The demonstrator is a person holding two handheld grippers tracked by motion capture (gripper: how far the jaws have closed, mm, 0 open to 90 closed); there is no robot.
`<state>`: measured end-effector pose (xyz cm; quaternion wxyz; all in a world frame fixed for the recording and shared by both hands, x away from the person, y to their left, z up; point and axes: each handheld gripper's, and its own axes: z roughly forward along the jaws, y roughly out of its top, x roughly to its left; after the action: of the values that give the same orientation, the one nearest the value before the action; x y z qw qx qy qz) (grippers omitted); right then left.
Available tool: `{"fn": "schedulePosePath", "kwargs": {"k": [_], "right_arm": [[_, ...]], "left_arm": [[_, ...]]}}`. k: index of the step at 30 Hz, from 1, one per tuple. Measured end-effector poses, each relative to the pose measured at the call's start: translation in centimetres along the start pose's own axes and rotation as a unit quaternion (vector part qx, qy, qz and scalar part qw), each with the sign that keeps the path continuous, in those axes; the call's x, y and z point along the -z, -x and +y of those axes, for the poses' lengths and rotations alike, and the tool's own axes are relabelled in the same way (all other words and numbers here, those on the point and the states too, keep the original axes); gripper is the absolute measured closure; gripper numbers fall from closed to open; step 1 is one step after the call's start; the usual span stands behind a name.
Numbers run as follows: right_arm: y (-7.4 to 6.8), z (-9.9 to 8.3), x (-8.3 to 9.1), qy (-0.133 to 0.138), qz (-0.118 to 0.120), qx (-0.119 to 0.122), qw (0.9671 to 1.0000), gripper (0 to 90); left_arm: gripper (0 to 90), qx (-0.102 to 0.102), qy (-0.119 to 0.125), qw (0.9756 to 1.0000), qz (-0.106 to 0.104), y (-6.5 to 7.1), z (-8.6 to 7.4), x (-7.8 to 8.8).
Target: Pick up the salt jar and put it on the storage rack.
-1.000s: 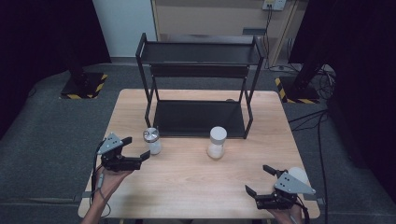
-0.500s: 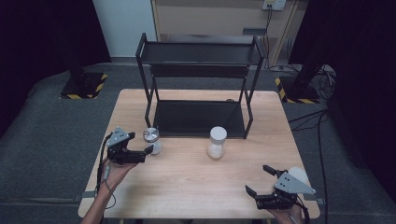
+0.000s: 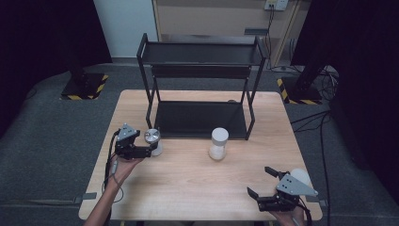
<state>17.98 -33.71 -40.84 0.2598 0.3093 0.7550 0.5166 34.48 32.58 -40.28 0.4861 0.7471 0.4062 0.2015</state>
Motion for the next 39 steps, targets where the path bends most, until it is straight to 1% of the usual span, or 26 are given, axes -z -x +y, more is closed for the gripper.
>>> {"fn": "schedulePosePath", "kwargs": {"k": [5, 11, 14, 17, 21, 22, 31, 36, 39], "right_arm": [[0.0, 0.0, 0.0, 0.000, 0.000, 0.000, 1.0000, 4.1], [0.1, 0.0, 0.1, 0.001, 0.001, -0.001, 1.0000, 4.1], [0.1, 0.0, 0.1, 0.000, 0.002, -0.002, 1.0000, 4.1], [0.1, 0.0, 0.1, 0.000, 0.002, -0.003, 1.0000, 4.1], [0.1, 0.0, 0.1, 0.001, 0.002, -0.004, 1.0000, 4.1], [0.1, 0.0, 0.1, 0.001, 0.002, -0.004, 1.0000, 4.1], [0.1, -0.1, 0.0, 0.001, 0.003, -0.005, 1.0000, 4.1], [0.2, -0.1, 0.0, 0.002, 0.003, -0.005, 1.0000, 4.1], [0.2, -0.1, 0.0, 0.001, 0.003, -0.005, 1.0000, 4.1]], "left_arm": [[9.3, -0.007, -0.003, 1.0000, 0.002, 0.0, 0.1, -0.9], [13.7, -0.010, -0.006, 0.9999, 0.011, 0.0, -0.1, -1.7], [19.6, -0.016, -0.002, 0.9998, 0.013, 0.0, -0.4, -1.9], [25.1, -0.019, 0.004, 0.9998, 0.007, -0.2, -0.7, -2.0], [31.7, -0.035, 0.009, 0.9993, 0.007, 0.1, -0.8, -2.1], [32.3, -0.039, 0.009, 0.9992, 0.009, 0.2, -0.9, -2.1], [33.3, -0.046, 0.008, 0.9988, 0.013, 0.5, -0.7, -2.0], [33.4, -0.050, 0.005, 0.9987, 0.010, 0.6, -0.5, -2.0], [33.4, -0.053, 0.004, 0.9986, 0.004, 0.7, -0.4, -1.8]]}}
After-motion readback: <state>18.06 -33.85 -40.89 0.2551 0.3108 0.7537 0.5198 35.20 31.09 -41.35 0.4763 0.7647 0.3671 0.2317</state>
